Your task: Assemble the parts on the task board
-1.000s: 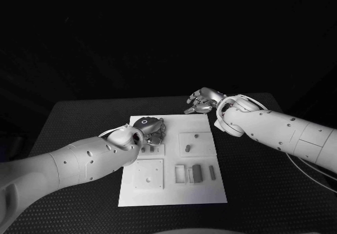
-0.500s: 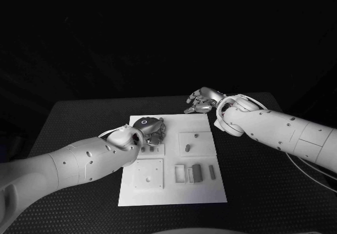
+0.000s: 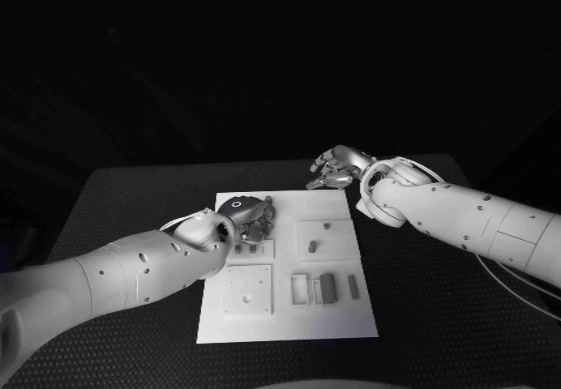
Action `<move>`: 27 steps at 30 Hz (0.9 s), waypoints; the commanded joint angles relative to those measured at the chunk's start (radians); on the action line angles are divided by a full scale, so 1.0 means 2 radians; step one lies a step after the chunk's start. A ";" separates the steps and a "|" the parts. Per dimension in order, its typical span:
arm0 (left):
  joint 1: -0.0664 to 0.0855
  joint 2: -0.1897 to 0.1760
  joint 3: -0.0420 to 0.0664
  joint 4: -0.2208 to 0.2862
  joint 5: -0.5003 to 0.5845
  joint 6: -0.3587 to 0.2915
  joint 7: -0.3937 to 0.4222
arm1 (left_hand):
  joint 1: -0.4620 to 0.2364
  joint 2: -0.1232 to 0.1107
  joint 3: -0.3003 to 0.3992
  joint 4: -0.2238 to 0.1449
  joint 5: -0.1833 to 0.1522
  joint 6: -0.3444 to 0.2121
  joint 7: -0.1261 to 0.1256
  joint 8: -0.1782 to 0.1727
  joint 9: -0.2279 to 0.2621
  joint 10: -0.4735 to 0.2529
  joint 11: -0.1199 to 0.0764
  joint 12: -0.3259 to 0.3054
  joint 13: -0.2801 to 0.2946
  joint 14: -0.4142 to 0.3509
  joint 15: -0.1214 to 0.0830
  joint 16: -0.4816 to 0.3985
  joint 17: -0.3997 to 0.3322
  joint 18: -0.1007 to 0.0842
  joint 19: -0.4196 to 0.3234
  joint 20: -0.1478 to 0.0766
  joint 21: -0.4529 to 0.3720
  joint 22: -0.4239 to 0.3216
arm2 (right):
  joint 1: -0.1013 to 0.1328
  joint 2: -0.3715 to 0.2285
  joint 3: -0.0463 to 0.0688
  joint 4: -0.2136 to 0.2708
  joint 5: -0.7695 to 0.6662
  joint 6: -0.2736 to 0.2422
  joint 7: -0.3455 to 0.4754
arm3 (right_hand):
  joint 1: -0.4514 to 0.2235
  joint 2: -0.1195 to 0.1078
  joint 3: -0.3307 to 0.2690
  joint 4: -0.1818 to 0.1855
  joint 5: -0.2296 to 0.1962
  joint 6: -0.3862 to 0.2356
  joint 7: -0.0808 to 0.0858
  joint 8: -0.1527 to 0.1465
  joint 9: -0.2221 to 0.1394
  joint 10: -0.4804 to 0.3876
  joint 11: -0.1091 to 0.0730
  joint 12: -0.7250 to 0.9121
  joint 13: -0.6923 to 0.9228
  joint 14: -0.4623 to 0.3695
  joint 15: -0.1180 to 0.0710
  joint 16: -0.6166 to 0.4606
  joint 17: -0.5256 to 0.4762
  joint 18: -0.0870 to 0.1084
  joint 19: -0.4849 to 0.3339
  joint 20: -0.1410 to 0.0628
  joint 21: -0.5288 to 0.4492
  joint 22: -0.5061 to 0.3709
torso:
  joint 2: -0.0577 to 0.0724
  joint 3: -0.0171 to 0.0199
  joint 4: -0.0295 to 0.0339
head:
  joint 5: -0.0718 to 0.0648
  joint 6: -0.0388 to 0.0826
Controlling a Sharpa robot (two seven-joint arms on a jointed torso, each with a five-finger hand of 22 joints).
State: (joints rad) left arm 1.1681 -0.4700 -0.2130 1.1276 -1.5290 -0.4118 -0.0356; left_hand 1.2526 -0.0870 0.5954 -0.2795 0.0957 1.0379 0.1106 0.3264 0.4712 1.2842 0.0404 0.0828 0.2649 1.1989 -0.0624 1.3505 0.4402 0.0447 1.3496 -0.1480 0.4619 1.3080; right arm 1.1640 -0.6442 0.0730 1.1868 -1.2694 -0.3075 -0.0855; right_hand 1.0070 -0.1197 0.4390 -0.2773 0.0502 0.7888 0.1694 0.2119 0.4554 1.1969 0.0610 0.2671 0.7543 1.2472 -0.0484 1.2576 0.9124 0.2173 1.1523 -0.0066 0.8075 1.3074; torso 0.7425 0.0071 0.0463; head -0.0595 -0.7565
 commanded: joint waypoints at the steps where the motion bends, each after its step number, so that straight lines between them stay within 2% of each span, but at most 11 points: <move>1: -0.003 -0.002 0.001 0.002 0.014 0.004 0.004 | -0.002 0.005 0.004 0.000 -0.001 0.004 0.001 0.002 0.001 0.008 0.005 0.003 0.000 0.004 0.000 -0.002 0.000 0.043 0.000 -0.003 -0.002 0.007 | 0.000 0.000 0.000 0.001 -0.001 0.004 0.005 | -0.004 0.000 0.003 0.000 0.001 -0.001 0.004 0.001 -0.001 0.001 0.001 -0.002 0.001 -0.005 0.000 -0.003 0.001 0.022 0.000 -0.004 -0.003 0.008 | 0.000 -0.0001 0.0001 | 0.000 0.001; 16: -0.003 -0.013 0.018 0.015 0.017 -0.007 0.009 | -0.004 0.006 0.005 0.000 -0.001 0.003 0.002 0.002 0.001 0.008 0.004 0.002 0.000 0.006 0.000 -0.002 -0.001 0.042 0.002 -0.003 -0.003 0.006 | 0.000 0.000 0.000 0.000 -0.001 0.004 0.005 | -0.004 0.000 0.003 0.000 0.001 -0.001 0.004 0.001 -0.001 0.002 0.001 -0.002 0.001 -0.005 0.000 -0.003 0.001 0.022 0.000 -0.004 -0.003 0.008 | 0.000 -0.0002 0.0004 | 0.001 0.002; 18: -0.002 -0.016 0.022 0.018 0.017 -0.008 0.008 | -0.004 0.006 0.005 0.000 -0.001 0.003 0.002 0.002 0.001 0.008 0.004 0.002 0.000 0.006 0.000 -0.002 -0.001 0.042 0.002 -0.003 -0.003 0.006 | 0.000 0.000 0.000 0.000 -0.001 0.004 0.005 | -0.004 0.000 0.003 0.000 0.001 -0.001 0.004 0.001 -0.001 0.002 0.001 -0.002 0.001 -0.005 0.000 -0.003 0.001 0.022 0.000 -0.004 -0.003 0.008 | 0.000 -0.0001 0.0004 | 0.001 0.002; 21: -0.002 -0.021 0.031 0.022 0.017 -0.005 0.006 | -0.004 0.006 0.006 0.000 -0.001 0.004 0.001 0.002 0.001 0.009 0.004 0.002 0.001 0.007 -0.001 -0.002 -0.001 0.042 0.002 -0.004 -0.004 0.006 | 0.000 0.000 0.000 0.001 -0.001 0.004 0.005 | -0.004 0.000 0.003 0.000 0.001 -0.001 0.004 0.001 -0.001 0.002 0.001 -0.002 0.001 -0.005 0.000 -0.003 0.001 0.022 0.000 -0.004 -0.003 0.008 | 0.000 0.0000 0.0007 | 0.002 0.002; 24: -0.002 -0.030 0.035 0.030 0.017 -0.002 0.003 | -0.004 0.006 0.006 -0.001 -0.001 0.004 0.001 0.002 0.001 0.009 0.004 0.002 0.001 0.007 -0.001 -0.002 -0.001 0.042 0.003 -0.004 -0.004 0.006 | 0.000 0.000 0.000 0.000 -0.001 0.004 0.005 | -0.004 0.000 0.003 0.000 0.001 -0.001 0.004 0.002 -0.001 0.002 0.001 -0.002 0.001 -0.005 0.000 -0.003 0.001 0.022 0.000 -0.004 -0.003 0.008 | -0.001 0.0002 0.0009 | 0.003 0.002; 27: 0.000 -0.040 0.036 0.039 0.017 0.005 0.001 | -0.005 0.005 0.006 -0.001 -0.001 0.004 0.001 0.002 0.001 0.009 0.004 0.001 0.001 0.008 -0.001 -0.002 -0.001 0.042 0.003 -0.004 -0.004 0.006 | 0.000 0.000 0.000 0.000 -0.001 0.004 0.005 | -0.004 0.000 0.003 0.000 0.001 -0.001 0.004 0.002 -0.001 0.002 0.001 -0.002 0.001 -0.005 0.000 -0.003 0.001 0.022 0.000 -0.004 -0.003 0.008 | -0.001 0.0005 0.0012 | 0.003 0.002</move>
State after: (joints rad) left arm 1.1659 -0.5467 -0.1427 1.1964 -1.5007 -0.4135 -0.0312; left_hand 1.2461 -0.0809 0.5999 -0.2796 0.0917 1.0412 0.1139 0.3243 0.4730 1.2888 0.0434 0.0851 0.2660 1.2075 -0.0638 1.3505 0.4395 0.0434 1.3568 -0.1479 0.4578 1.3077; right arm 1.1640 -0.6451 0.0730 1.1866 -1.2692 -0.3074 -0.0842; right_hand 1.0070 -0.1197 0.4390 -0.2772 0.0502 0.7878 0.1721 0.2118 0.4555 1.1965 0.0605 0.2671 0.7552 1.2450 -0.0507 1.2576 0.9131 0.2174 1.1544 -0.0084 0.8075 1.3073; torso 0.7412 0.0070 0.0478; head -0.0546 -0.7527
